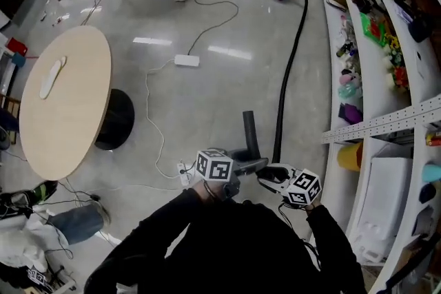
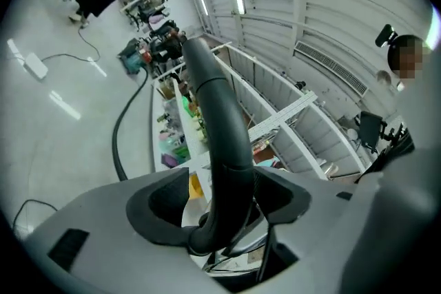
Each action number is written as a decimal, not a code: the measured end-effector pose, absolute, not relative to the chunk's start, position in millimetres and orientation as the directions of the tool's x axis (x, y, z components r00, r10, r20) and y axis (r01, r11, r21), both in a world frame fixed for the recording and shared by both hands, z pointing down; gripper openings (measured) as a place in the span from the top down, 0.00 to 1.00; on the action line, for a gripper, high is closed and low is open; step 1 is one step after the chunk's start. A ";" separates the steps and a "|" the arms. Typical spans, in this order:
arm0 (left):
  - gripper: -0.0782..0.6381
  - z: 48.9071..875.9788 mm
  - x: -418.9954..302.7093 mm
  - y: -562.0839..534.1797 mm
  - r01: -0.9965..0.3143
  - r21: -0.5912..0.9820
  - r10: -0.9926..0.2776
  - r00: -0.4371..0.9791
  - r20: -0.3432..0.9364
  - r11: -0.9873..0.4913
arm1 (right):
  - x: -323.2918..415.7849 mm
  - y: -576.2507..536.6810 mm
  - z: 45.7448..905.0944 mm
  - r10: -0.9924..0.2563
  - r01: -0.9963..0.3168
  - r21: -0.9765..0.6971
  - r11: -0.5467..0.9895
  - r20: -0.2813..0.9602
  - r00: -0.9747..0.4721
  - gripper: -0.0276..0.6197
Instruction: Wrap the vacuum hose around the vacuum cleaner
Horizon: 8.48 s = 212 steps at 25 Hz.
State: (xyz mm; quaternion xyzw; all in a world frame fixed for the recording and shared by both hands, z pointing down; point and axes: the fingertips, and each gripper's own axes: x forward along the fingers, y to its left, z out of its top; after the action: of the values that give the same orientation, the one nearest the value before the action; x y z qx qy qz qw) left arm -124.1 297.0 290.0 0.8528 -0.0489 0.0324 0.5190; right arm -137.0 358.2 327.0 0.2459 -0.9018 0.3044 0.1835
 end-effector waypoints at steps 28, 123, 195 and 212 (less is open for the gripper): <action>0.66 223.2 86.2 200.4 0.156 0.855 0.399 0.915 0.065 -0.495 | 1.3 256.2 323.5 -0.218 -0.350 -0.161 0.923 0.532 -0.818 0.56; 0.65 325.6 319.0 -292.3 0.172 0.690 0.463 0.847 0.262 -0.703 | 305.7 -444.7 266.0 -0.659 -0.187 -0.978 0.096 0.078 -0.748 0.72; 0.68 319.4 383.0 -756.5 0.122 0.661 0.646 0.400 0.650 -0.740 | 450.0 -859.4 299.6 -0.754 -0.523 0.555 0.647 0.570 -0.327 0.45; 0.43 292.8 432.4 -923.6 -0.301 0.182 -0.070 0.668 0.741 -0.936 | 563.5 -979.0 358.5 -0.753 -0.781 0.348 0.519 0.618 -0.225 0.63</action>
State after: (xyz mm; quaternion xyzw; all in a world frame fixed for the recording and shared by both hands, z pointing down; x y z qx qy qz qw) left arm 432.4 -923.6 292.8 0.9015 -0.1030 0.3940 0.1462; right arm 563.5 -979.0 358.5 0.4902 -0.7825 0.0177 0.3836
